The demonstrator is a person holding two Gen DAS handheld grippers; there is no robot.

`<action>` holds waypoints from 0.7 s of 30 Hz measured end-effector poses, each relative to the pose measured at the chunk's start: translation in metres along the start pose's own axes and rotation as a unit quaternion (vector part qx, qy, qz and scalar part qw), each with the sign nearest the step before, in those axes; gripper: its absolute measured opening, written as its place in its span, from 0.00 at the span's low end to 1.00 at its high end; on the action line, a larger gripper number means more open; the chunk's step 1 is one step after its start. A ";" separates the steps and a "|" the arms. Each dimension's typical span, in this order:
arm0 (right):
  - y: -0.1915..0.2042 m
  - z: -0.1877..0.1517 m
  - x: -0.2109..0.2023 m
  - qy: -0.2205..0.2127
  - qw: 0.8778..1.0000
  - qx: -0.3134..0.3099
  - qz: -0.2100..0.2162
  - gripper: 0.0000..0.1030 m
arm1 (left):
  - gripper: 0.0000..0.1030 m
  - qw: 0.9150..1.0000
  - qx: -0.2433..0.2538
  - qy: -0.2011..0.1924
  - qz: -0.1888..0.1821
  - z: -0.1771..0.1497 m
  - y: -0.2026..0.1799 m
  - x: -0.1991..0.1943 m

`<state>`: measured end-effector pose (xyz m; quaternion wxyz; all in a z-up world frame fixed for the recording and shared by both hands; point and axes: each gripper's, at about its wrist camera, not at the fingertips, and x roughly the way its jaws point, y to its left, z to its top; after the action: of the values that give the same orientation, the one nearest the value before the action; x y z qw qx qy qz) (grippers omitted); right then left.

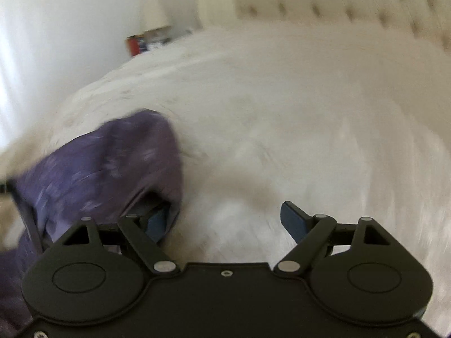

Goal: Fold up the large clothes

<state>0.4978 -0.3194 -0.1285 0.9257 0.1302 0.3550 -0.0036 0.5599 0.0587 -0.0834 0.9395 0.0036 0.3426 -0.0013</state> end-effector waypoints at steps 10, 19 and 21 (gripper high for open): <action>-0.028 -0.016 0.000 0.035 0.998 0.047 0.034 0.82 | 0.80 0.999 0.007 0.022 -0.028 -0.026 0.021 -0.016; -0.030 -0.019 -0.066 -0.015 0.991 -0.017 0.134 0.82 | 0.79 0.993 0.042 -0.097 -0.061 -0.019 0.012 -0.105; -0.023 -0.017 -0.074 -0.035 0.988 -0.020 0.146 0.82 | 0.79 0.991 0.036 -0.124 -0.046 -0.020 0.004 -0.116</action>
<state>0.4292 -0.3433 -0.0978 0.9308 0.1619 0.2991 0.1342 0.4586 0.0627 -0.0241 0.9729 0.0218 0.2228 -0.0577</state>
